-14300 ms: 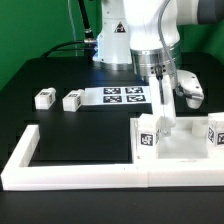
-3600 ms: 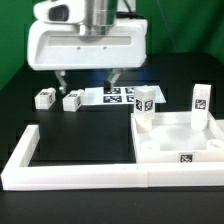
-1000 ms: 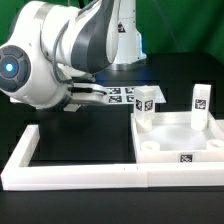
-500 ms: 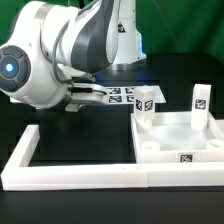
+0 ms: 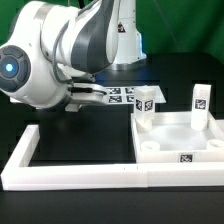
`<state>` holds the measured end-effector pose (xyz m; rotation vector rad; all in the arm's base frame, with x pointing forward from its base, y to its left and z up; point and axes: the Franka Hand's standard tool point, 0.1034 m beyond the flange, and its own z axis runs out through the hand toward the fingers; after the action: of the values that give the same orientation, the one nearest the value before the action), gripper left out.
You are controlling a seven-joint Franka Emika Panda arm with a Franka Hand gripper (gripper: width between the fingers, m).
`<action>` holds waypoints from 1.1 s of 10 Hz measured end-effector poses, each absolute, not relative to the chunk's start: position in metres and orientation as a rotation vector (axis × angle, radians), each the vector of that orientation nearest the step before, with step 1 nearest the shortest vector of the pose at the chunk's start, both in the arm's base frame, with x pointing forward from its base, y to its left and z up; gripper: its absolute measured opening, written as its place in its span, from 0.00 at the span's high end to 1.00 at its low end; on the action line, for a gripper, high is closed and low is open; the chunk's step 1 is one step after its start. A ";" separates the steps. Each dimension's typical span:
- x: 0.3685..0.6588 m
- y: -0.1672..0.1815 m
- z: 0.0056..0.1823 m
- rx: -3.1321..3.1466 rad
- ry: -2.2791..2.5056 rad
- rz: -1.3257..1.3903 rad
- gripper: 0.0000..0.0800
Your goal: Assemble square table
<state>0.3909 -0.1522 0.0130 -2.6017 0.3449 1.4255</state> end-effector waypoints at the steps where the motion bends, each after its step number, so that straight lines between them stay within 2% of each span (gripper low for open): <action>1: 0.411 -0.151 0.031 -2.615 0.310 1.398 0.64; 3: 0.448 -0.139 0.074 -2.669 0.247 1.308 0.64; 4: 0.456 -0.131 0.087 -2.699 0.215 1.265 0.64; 6: 0.463 -0.139 0.073 -2.793 0.226 1.111 0.64; 8: 0.467 -0.137 0.078 -2.876 0.228 0.936 0.64; 9: 0.496 -0.119 0.092 -2.946 0.215 0.794 0.64; 11: 0.548 -0.074 0.136 -3.035 0.194 0.546 0.64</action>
Offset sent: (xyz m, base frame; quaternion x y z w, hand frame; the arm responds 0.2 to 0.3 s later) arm 0.0333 0.0281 0.0785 -0.0679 0.0476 -0.0527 0.9952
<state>0.5479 -0.0735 0.1365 -3.0351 0.1944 0.5457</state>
